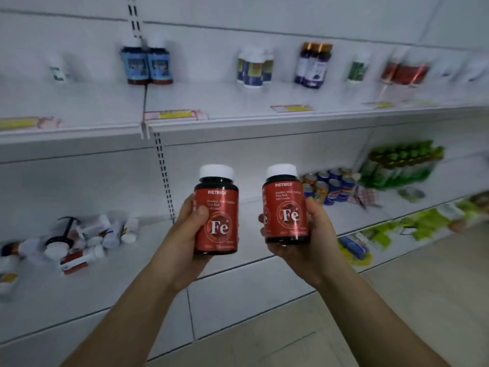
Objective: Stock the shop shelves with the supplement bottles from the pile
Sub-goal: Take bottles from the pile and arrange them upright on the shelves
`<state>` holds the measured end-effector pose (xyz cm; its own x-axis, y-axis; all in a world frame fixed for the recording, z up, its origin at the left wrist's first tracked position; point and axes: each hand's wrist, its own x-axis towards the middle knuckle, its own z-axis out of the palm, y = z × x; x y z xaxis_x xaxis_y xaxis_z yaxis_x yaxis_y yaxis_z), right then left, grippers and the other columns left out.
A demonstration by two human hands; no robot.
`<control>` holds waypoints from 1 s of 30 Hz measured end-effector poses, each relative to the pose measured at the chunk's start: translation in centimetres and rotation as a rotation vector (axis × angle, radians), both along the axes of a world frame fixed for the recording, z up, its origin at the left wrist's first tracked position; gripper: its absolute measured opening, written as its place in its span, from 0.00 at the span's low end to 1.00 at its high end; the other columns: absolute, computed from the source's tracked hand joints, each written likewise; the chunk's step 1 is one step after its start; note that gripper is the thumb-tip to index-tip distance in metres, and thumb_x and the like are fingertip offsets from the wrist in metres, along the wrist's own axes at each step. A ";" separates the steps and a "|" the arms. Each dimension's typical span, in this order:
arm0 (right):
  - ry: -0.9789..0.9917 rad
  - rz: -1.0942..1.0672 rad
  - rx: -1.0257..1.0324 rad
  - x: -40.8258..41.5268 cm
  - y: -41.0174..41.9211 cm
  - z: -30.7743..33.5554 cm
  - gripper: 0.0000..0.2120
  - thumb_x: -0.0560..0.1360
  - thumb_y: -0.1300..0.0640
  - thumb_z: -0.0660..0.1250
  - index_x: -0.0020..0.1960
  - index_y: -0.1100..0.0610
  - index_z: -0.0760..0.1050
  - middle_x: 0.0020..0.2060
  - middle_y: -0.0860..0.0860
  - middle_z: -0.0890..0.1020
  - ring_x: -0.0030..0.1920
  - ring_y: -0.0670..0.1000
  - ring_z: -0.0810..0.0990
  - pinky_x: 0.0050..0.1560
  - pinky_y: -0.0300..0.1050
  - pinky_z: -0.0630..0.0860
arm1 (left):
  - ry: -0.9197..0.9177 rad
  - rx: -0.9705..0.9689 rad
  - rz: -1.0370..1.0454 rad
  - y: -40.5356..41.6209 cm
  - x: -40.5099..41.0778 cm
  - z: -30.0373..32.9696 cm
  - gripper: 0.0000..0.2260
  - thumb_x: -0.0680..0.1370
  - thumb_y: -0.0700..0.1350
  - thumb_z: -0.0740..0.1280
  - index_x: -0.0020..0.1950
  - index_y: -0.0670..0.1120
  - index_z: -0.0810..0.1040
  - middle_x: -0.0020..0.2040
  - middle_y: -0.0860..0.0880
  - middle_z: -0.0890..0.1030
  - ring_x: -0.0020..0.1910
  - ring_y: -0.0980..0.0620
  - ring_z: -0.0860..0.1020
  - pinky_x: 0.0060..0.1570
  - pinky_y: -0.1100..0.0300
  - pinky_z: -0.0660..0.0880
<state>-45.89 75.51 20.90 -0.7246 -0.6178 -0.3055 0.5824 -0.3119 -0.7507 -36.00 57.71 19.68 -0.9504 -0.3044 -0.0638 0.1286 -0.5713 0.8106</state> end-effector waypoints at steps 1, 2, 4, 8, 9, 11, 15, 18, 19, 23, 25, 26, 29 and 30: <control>0.056 -0.053 0.011 -0.9 2.0 0.6 0.36 0.67 0.37 0.64 0.66 0.58 0.71 0.50 0.59 0.80 0.44 0.55 0.81 0.39 0.49 0.77 | 0.021 -0.050 -0.032 1.7 -1.8 0.9 0.38 0.53 0.57 0.81 0.61 0.54 0.74 0.54 0.45 0.82 0.48 0.46 0.82 0.47 0.45 0.79; 0.125 -0.116 0.027 -2.0 4.2 1.1 0.38 0.65 0.37 0.67 0.68 0.57 0.69 0.51 0.58 0.80 0.45 0.56 0.81 0.39 0.50 0.77 | 0.028 -0.093 -0.058 3.7 -3.7 2.0 0.32 0.59 0.56 0.79 0.60 0.54 0.74 0.53 0.47 0.82 0.48 0.48 0.82 0.48 0.47 0.79; 0.305 -0.255 0.067 -4.4 9.4 2.4 0.34 0.67 0.45 0.73 0.70 0.51 0.66 0.54 0.57 0.80 0.46 0.57 0.81 0.39 0.52 0.78 | 0.036 -0.164 -0.105 8.4 -8.1 4.0 0.22 0.68 0.52 0.70 0.61 0.53 0.73 0.50 0.49 0.84 0.46 0.51 0.83 0.44 0.53 0.80; 0.521 -0.528 0.186 -8.7 22.6 5.1 0.32 0.64 0.57 0.67 0.67 0.46 0.67 0.53 0.54 0.80 0.46 0.54 0.83 0.42 0.54 0.79 | 0.126 -0.238 -0.313 21.0 -16.8 6.8 0.20 0.79 0.44 0.58 0.70 0.56 0.66 0.57 0.46 0.81 0.50 0.47 0.82 0.42 0.47 0.80; 0.554 -0.581 0.225 -9.6 26.1 5.7 0.31 0.63 0.58 0.67 0.65 0.45 0.67 0.53 0.54 0.79 0.47 0.54 0.83 0.43 0.52 0.79 | 0.132 -0.230 -0.349 24.5 -18.7 7.3 0.19 0.81 0.42 0.55 0.69 0.58 0.66 0.56 0.47 0.81 0.46 0.49 0.82 0.36 0.50 0.79; 0.626 -0.660 0.295 -11.6 33.0 6.8 0.28 0.64 0.60 0.68 0.61 0.42 0.68 0.53 0.53 0.79 0.49 0.54 0.81 0.43 0.50 0.79 | 0.155 -0.194 -0.429 31.7 -22.5 8.1 0.19 0.82 0.40 0.51 0.68 0.59 0.67 0.53 0.48 0.81 0.41 0.51 0.83 0.33 0.54 0.79; 0.694 -0.820 0.423 -15.6 44.0 8.5 0.20 0.75 0.57 0.68 0.59 0.40 0.65 0.52 0.49 0.79 0.47 0.49 0.82 0.38 0.44 0.80 | 0.198 -0.150 -0.561 44.0 -28.4 9.5 0.19 0.81 0.41 0.53 0.70 0.55 0.67 0.58 0.46 0.80 0.49 0.47 0.81 0.45 0.48 0.80; 0.694 -0.897 0.480 -19.3 50.1 9.4 0.21 0.75 0.56 0.68 0.63 0.42 0.63 0.52 0.48 0.78 0.46 0.46 0.81 0.34 0.38 0.78 | 0.199 -0.217 -0.595 50.4 -32.8 10.5 0.24 0.78 0.37 0.59 0.70 0.57 0.66 0.60 0.44 0.79 0.50 0.45 0.81 0.48 0.46 0.79; 0.696 -0.917 0.493 -20.7 51.7 9.7 0.22 0.76 0.55 0.68 0.64 0.42 0.63 0.53 0.48 0.77 0.48 0.47 0.81 0.35 0.38 0.78 | 0.210 -0.248 -0.609 52.1 -34.3 10.8 0.24 0.77 0.36 0.59 0.70 0.57 0.66 0.59 0.44 0.79 0.48 0.47 0.81 0.45 0.48 0.79; 0.722 -0.976 0.511 -28.1 56.8 10.5 0.23 0.76 0.54 0.68 0.67 0.43 0.63 0.53 0.46 0.77 0.49 0.48 0.80 0.37 0.40 0.78 | 0.260 -0.333 -0.630 57.8 -41.9 12.0 0.23 0.78 0.35 0.60 0.67 0.57 0.67 0.54 0.46 0.80 0.42 0.51 0.83 0.38 0.55 0.80; 0.745 -0.996 0.508 -32.7 58.9 10.7 0.23 0.76 0.54 0.68 0.66 0.44 0.63 0.52 0.47 0.77 0.48 0.48 0.81 0.39 0.43 0.79 | 0.279 -0.352 -0.626 60.1 -46.3 12.1 0.22 0.78 0.36 0.61 0.67 0.58 0.66 0.52 0.46 0.81 0.42 0.51 0.83 0.36 0.56 0.79; 0.761 -0.999 0.503 -35.3 60.0 10.7 0.21 0.76 0.54 0.68 0.64 0.44 0.64 0.51 0.46 0.78 0.48 0.48 0.81 0.39 0.43 0.79 | 0.285 -0.365 -0.617 61.2 -48.6 12.2 0.22 0.78 0.37 0.61 0.66 0.58 0.66 0.52 0.47 0.81 0.43 0.50 0.82 0.34 0.57 0.78; 0.803 -0.985 0.489 -43.3 63.2 10.6 0.19 0.75 0.56 0.69 0.60 0.41 0.65 0.49 0.47 0.79 0.47 0.48 0.82 0.39 0.44 0.80 | 0.302 -0.387 -0.577 64.1 -56.3 11.9 0.23 0.78 0.37 0.62 0.68 0.59 0.64 0.52 0.47 0.81 0.45 0.50 0.82 0.39 0.57 0.78; 0.804 -0.982 0.478 -46.1 64.4 10.7 0.19 0.75 0.56 0.69 0.60 0.42 0.65 0.50 0.47 0.79 0.47 0.49 0.82 0.41 0.47 0.81 | 0.304 -0.382 -0.565 65.1 -59.0 11.8 0.24 0.78 0.37 0.62 0.68 0.58 0.64 0.52 0.47 0.81 0.46 0.49 0.81 0.42 0.55 0.78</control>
<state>-91.97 139.91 31.59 -0.8793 0.2997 0.3701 -0.3750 0.0432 -0.9260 -95.03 122.82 31.46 -0.9274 0.2877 0.2392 0.1488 -0.3029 0.9413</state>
